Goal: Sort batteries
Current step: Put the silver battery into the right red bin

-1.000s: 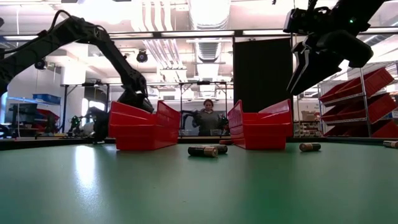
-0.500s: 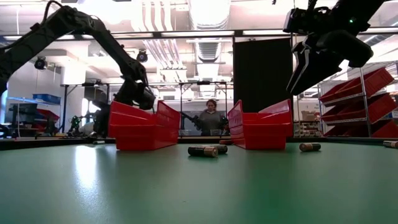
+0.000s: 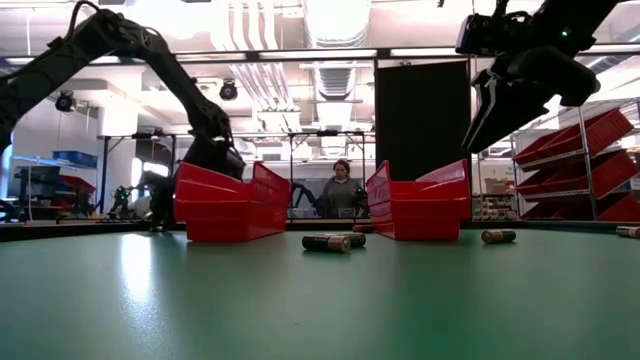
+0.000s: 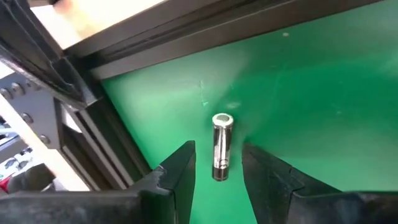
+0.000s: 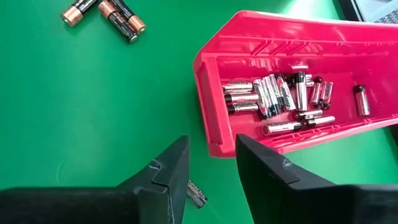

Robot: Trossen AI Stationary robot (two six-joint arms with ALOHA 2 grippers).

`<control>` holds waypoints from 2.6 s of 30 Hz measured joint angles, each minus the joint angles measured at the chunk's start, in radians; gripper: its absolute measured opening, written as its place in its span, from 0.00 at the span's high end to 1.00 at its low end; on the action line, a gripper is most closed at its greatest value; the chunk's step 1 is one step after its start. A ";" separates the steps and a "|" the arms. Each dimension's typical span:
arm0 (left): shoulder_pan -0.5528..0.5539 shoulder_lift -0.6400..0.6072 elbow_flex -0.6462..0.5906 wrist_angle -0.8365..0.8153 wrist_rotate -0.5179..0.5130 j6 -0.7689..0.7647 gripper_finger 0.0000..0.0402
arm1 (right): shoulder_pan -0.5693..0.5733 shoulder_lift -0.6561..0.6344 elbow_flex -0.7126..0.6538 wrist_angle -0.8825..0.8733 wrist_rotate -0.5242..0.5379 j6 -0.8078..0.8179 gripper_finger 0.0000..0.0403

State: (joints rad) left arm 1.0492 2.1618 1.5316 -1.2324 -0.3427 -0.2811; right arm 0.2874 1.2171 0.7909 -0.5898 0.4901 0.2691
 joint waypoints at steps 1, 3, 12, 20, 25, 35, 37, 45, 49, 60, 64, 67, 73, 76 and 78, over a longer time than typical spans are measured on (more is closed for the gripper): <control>0.002 -0.002 -0.008 0.013 0.013 0.007 0.72 | 0.000 0.000 0.000 -0.001 0.000 0.001 0.70; 0.003 -0.007 -0.023 0.036 0.036 0.033 0.72 | 0.000 0.000 0.000 -0.003 0.000 0.001 0.70; 0.008 -0.004 -0.034 0.047 0.096 0.088 0.81 | 0.000 0.000 0.000 -0.003 0.000 0.001 0.68; 0.005 -0.002 -0.036 0.048 0.082 0.077 0.97 | 0.000 0.000 0.000 -0.004 0.000 0.007 0.65; 0.004 -0.010 -0.036 0.037 0.071 0.060 0.96 | 0.000 0.000 0.000 -0.004 0.000 0.008 0.65; -0.021 -0.164 -0.076 0.091 0.130 0.052 1.00 | 0.000 0.000 0.000 -0.005 0.000 -0.005 0.70; -0.036 -0.211 -0.118 0.131 0.139 0.056 1.00 | 0.000 0.000 0.000 -0.006 0.000 -0.006 0.70; -0.088 -0.430 -0.339 0.330 0.202 0.051 1.00 | 0.000 0.000 0.000 -0.009 -0.002 0.000 0.70; -0.129 -0.538 -0.465 0.457 0.201 0.026 1.00 | 0.000 0.000 0.000 -0.008 -0.002 0.005 0.68; -0.341 -0.819 -0.896 1.069 0.199 -0.056 1.00 | 0.000 0.000 0.000 0.164 0.008 -0.027 0.63; -0.429 -0.881 -0.986 1.131 0.196 -0.101 1.00 | 0.000 0.000 0.000 0.287 0.005 -0.038 0.63; -0.506 -0.929 -1.017 1.074 0.196 -0.104 1.00 | 0.000 0.000 0.000 0.341 0.000 -0.023 0.65; -0.668 -0.980 -1.063 1.039 0.194 -0.139 1.00 | 0.000 0.029 0.000 0.401 0.000 0.032 0.68; -0.720 -0.966 -1.073 1.131 0.161 -0.142 1.00 | 0.000 0.097 0.002 0.460 -0.002 0.046 0.70; -0.727 -0.936 -1.072 1.221 0.146 -0.137 1.00 | 0.000 0.160 0.030 0.466 -0.012 0.045 0.71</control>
State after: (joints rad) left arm 0.3225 1.2263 0.4591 -0.0116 -0.1963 -0.4176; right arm 0.2874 1.3770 0.8210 -0.1238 0.4779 0.3145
